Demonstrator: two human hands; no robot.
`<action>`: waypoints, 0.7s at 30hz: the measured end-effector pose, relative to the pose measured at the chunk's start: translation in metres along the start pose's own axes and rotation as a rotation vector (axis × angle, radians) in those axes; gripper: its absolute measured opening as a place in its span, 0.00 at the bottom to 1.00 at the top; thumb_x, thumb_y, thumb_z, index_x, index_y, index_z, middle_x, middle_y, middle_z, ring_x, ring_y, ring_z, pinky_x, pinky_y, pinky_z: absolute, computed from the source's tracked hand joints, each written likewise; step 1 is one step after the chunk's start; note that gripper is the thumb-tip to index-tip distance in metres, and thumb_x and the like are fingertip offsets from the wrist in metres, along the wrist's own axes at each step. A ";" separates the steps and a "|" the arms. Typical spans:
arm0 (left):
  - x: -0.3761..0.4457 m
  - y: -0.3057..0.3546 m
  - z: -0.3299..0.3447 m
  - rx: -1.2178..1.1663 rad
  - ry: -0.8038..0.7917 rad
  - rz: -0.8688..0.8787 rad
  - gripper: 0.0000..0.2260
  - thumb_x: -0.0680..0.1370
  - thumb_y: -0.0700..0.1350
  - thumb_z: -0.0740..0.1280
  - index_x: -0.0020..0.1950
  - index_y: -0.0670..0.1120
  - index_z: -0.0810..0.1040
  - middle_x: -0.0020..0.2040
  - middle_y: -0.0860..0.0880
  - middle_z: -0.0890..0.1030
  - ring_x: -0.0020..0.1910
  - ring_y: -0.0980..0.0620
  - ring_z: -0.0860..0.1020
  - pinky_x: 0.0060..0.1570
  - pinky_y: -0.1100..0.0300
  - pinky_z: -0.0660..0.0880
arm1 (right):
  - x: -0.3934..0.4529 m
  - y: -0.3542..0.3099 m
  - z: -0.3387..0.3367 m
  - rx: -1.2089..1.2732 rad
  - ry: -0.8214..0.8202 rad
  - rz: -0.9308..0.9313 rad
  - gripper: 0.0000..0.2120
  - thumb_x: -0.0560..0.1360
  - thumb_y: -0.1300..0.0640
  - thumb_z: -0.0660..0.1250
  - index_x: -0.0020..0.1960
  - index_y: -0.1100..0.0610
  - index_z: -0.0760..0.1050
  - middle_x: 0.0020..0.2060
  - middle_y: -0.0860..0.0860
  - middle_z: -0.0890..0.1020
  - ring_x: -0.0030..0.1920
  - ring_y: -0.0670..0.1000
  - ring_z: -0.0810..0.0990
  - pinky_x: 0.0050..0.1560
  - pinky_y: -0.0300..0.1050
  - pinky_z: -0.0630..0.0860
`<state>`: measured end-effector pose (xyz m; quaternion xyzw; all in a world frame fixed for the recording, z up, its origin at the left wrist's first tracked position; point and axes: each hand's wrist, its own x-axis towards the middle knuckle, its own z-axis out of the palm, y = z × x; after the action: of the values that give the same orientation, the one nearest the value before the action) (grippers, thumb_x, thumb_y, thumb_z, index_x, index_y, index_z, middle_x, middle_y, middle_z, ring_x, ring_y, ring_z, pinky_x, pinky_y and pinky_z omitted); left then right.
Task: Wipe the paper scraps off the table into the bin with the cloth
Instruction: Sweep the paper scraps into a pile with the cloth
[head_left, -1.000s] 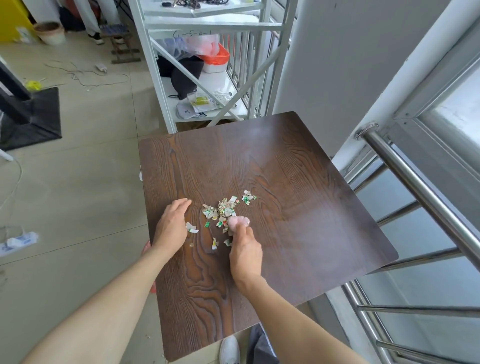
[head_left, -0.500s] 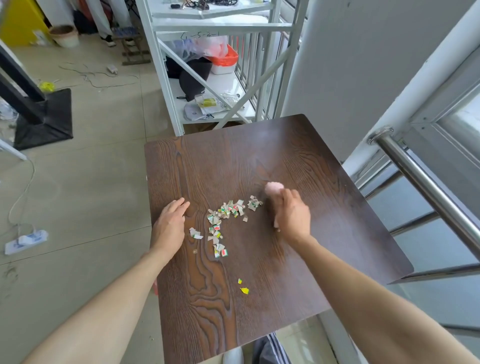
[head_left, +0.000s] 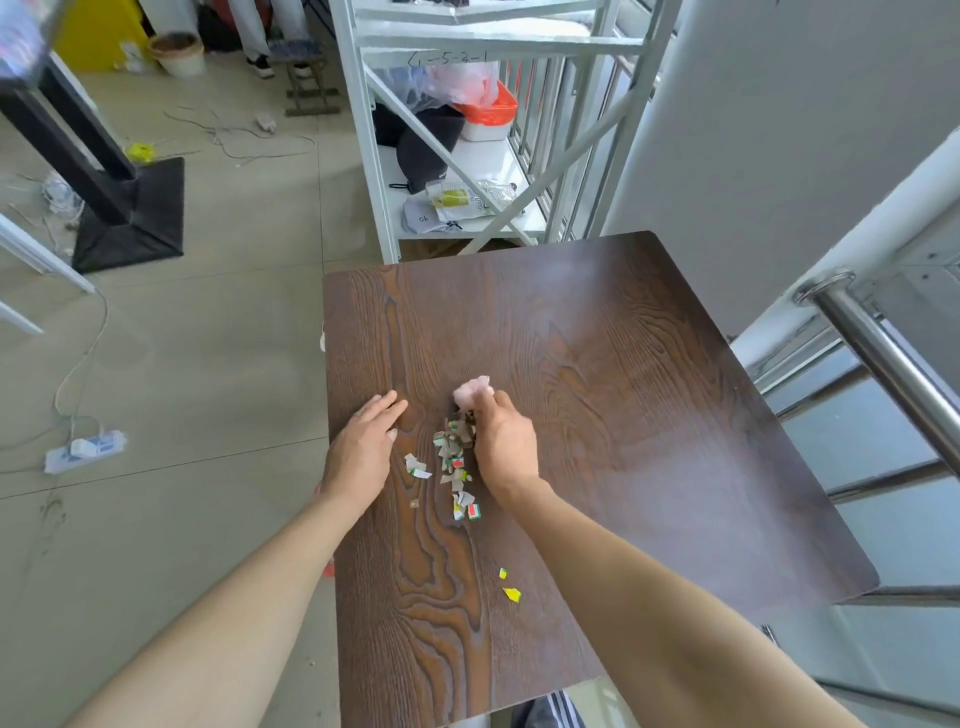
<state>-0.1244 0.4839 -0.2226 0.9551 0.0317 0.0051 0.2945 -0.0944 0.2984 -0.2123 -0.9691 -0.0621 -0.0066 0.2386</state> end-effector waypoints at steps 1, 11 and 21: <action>-0.001 0.000 -0.001 0.003 -0.004 0.002 0.19 0.80 0.36 0.59 0.71 0.46 0.71 0.74 0.52 0.67 0.75 0.53 0.60 0.72 0.61 0.54 | -0.002 -0.007 0.002 0.002 -0.038 -0.054 0.15 0.76 0.66 0.57 0.62 0.59 0.70 0.47 0.58 0.76 0.40 0.63 0.78 0.34 0.50 0.67; -0.051 0.005 -0.012 -0.002 0.012 0.024 0.18 0.79 0.39 0.61 0.69 0.45 0.72 0.71 0.51 0.69 0.70 0.52 0.67 0.71 0.55 0.63 | -0.028 0.060 -0.049 -0.014 0.218 -0.081 0.07 0.77 0.59 0.63 0.54 0.55 0.76 0.42 0.55 0.78 0.35 0.63 0.79 0.30 0.52 0.76; -0.126 0.007 -0.002 0.068 0.016 0.024 0.19 0.77 0.37 0.66 0.68 0.40 0.73 0.69 0.46 0.72 0.71 0.48 0.69 0.69 0.75 0.34 | -0.052 0.025 -0.010 0.159 0.031 0.086 0.09 0.80 0.57 0.58 0.56 0.54 0.75 0.50 0.52 0.81 0.49 0.58 0.80 0.46 0.51 0.76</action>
<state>-0.2501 0.4716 -0.2156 0.9648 0.0229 0.0150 0.2617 -0.1431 0.2655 -0.2168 -0.9486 -0.0171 -0.0066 0.3160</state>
